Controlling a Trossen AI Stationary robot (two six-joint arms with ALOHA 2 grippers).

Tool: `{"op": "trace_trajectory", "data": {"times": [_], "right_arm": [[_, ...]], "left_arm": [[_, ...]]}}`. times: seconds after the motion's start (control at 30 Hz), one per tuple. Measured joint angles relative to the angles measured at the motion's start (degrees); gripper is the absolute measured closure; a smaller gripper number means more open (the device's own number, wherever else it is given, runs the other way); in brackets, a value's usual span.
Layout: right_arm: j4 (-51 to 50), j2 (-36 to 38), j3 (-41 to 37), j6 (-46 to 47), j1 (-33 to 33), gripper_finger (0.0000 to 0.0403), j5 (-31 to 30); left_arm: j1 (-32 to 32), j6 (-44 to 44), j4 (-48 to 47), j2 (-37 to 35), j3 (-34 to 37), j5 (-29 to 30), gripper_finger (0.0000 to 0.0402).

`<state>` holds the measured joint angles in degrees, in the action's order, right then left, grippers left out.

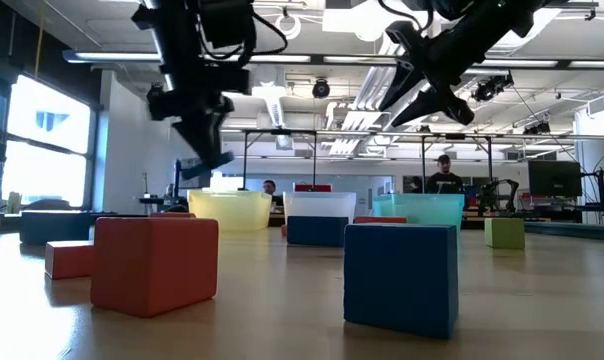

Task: Sort & place blocks by color
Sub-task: Put the blue block into the yellow bin

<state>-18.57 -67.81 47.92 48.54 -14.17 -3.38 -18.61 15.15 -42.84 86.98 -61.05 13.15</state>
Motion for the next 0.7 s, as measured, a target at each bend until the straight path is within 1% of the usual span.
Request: {"op": "trace_trajectory", "data": {"times": [0.13,0.37,0.53,0.7], "right_arm": [[0.00,0.00,0.00,-1.09,0.00,0.0263,1.17],[0.00,0.00,0.00,-2.52,0.00,0.0263,3.08],[0.00,0.00,0.00,-2.54,0.00,0.0263,3.41],[-0.02,0.00,0.00,-2.21,-0.02,0.0263,5.18]], "left_arm": [[-4.96,-4.46,1.43,-0.05,-2.56,0.00,0.0317],[-12.50,-14.11,6.61,-0.03,-2.83,0.17,0.0315],[-15.89,-20.06,9.57,1.15,-2.85,0.42,0.0313],[-18.19,-23.00,10.20,3.22,-2.89,0.08,0.0305]]}}
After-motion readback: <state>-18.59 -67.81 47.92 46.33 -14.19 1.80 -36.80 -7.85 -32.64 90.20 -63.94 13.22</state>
